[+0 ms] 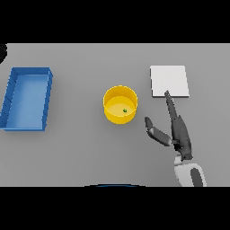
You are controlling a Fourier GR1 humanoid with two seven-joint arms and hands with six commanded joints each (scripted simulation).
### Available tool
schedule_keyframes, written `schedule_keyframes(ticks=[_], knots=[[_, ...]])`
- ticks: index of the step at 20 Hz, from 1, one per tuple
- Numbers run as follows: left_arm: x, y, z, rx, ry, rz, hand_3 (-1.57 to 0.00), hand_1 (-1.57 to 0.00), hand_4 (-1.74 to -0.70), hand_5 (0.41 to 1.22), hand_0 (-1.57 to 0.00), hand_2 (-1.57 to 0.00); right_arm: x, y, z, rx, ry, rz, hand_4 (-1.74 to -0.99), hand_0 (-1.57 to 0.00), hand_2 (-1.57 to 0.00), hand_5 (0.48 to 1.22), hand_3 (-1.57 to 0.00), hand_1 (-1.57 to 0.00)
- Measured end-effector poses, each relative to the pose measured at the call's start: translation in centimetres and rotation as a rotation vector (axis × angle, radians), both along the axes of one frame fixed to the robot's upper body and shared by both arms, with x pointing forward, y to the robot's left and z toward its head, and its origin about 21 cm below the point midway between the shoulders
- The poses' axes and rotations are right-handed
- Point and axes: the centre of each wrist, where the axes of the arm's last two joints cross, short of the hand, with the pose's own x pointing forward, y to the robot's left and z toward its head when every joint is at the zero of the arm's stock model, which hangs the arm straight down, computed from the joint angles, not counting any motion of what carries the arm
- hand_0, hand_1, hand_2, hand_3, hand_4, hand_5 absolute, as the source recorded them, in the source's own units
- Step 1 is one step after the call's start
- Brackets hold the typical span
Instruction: Pick up the red beaker and tilt it to pour out 1 green nut into yellow bowl. Pick up the yellow bowl and place it on the metallic measuring scale.
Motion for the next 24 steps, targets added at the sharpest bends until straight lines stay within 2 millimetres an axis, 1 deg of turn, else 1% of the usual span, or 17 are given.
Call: schedule_keyframes(ticks=[1, 2, 3, 6, 10, 12, 13, 14, 16, 17, 18, 19, 20, 21, 22, 23, 24], knots=[[-0.8, -0.1, -1.1, -0.021, -0.009, 0.003, -1.44, -1.57, -1.74, 1.221, -1.57, -1.57, 0.1, -0.2, -0.1, -0.009, 0.016, -0.012, -1.018, 0.0, 0.0, 0.645, 0.0, 0.0], [-1.4, -0.3, -1.4, -0.03, -0.027, 0.006, -1.45, -1.57, -1.74, 1.221, -1.57, -1.57, 0.2, 0.5, -0.5, -0.001, 0.029, -0.006, -1.02, 0.0, 0.0, 0.646, 0.0, 0.0], [-2.1, -0.1, -2.2, -0.04, -0.025, 0.01, -1.45, -1.57, -1.74, 1.221, -1.57, -1.57, 0.1, 0.4, -0.6, 0.002, 0.018, 0.001, -1.015, 0.0, 0.0, 0.646, 0.0, 0.0], [-3.1, -0.9, -3.6, -0.094, -0.034, 0.03, -1.51, -1.57, -1.74, 1.221, -1.57, -1.57, -0.2, 0.2, -0.5, 0.02, 0.01, 0.011, -1.004, 0.0, 0.0, 0.648, 0.0, 0.0], [-4.9, -1.3, -5.4, -0.148, -0.013, 0.062, -1.55, -1.57, -1.74, 1.123, -1.57, -1.57, -0.2, -0.1, -0.7, 0.035, -0.001, 0.009, -1.01, 0.0, 0.0, 0.65, 0.0, 0.0], [-5.6, -1.5, -5.7, -0.157, -0.012, 0.061, -1.56, -1.57, -1.74, 1.046, -1.57, -1.57, -0.3, 0.1, -0.4, 0.023, -0.007, 0.002, -1.013, 0.0, 0.0, 0.644, 0.0, 0.0], [-5.6, -1.6, -5.6, -0.141, -0.01, 0.061, -1.56, -1.57, -1.71, 0.991, -1.57, -1.57, -0.4, 0.2, -0.7, 0.023, 0.009, -0.004, -1.017, 0.0, 0.0, 0.638, 0.0, 0.0], [-5.8, -1.8, -6.0, -0.117, 0.003, 0.051, -1.56, -1.57, -1.65, 0.941, -1.57, -1.57, 0.0, -0.2, -0.7, 0.018, 0.018, -0.013, -1.021, 0.0, 0.0, 0.636, 0.0, 0.0], [-6.5, -1.6, -6.3, -0.087, 0.018, 0.041, -1.54, -1.57, -1.4, 0.848, -1.57, -1.56, 0.1, -0.5, -0.6, 0.015, 0.003, -0.007, -1.017, 0.0, 0.0, 0.635, 0.0, 0.0], [-7.0, -1.3, -6.2, -0.082, 0.021, 0.034, -1.47, -1.54, -1.28, 0.81, -1.57, -1.5, -0.2, -0.4, -0.6, 0.012, -0.005, -0.003, -1.012, 0.0, 0.0, 0.634, 0.0, 0.0], [-7.1, -1.3, -6.2, -0.086, 0.034, 0.034, -1.31, -1.38, -1.16, 0.78, -1.5, -1.35, -0.1, 0.1, -0.5, 0.021, 0.003, -0.002, -1.009, 0.0, 0.0, 0.634, 0.0, 0.0], [-7.4, -1.2, -6.2, -0.087, 0.046, 0.024, -1.14, -1.22, -1.07, 0.749, -1.39, -1.21, -0.1, -0.1, -0.6, 0.025, 0.005, -0.007, -1.007, 0.0, 0.0, 0.635, 0.0, 0.0], [-7.3, -1.4, -5.8, -0.084, 0.042, 0.005, -0.95, -1.0, -1.0, 0.72, -1.21, -1.02, -0.1, 0.0, -0.5, 0.024, -0.001, 0.001, -1.004, 0.0, 0.0, 0.636, 0.0, 0.0], [-7.7, -1.3, -5.9, -0.084, 0.055, 0.005, -0.77, -0.8, -0.96, 0.696, -0.97, -0.82, -0.2, 0.0, -0.7, 0.03, 0.004, -0.002, -1.004, 0.0, 0.0, 0.635, 0.0, 0.0], [-7.8, -1.5, -6.2, -0.085, 0.073, 0.002, -0.61, -0.64, -0.92, 0.677, -0.77, -0.65, 0.1, 0.2, -0.9, 0.025, 0.022, -0.011, -1.005, 0.0, 0.0, 0.634, 0.0, 0.0], [-7.8, -1.2, -6.4, -0.074, 0.09, -0.01, -0.49, -0.51, -0.89, 0.666, -0.62, -0.52, 0.1, -0.1, -0.7, 0.032, -0.001, -0.011, -1.008, 0.0, 0.0, 0.635, 0.0, 0.0], [-7.9, -1.1, -6.9, -0.058, 0.117, -0.019, -0.39, -0.41, -0.86, 0.657, -0.49, -0.42, -0.5, -0.2, -0.8, 0.029, -0.016, 0.001, -1.009, 0.0, 0.0, 0.639, 0.0, 0.0]])
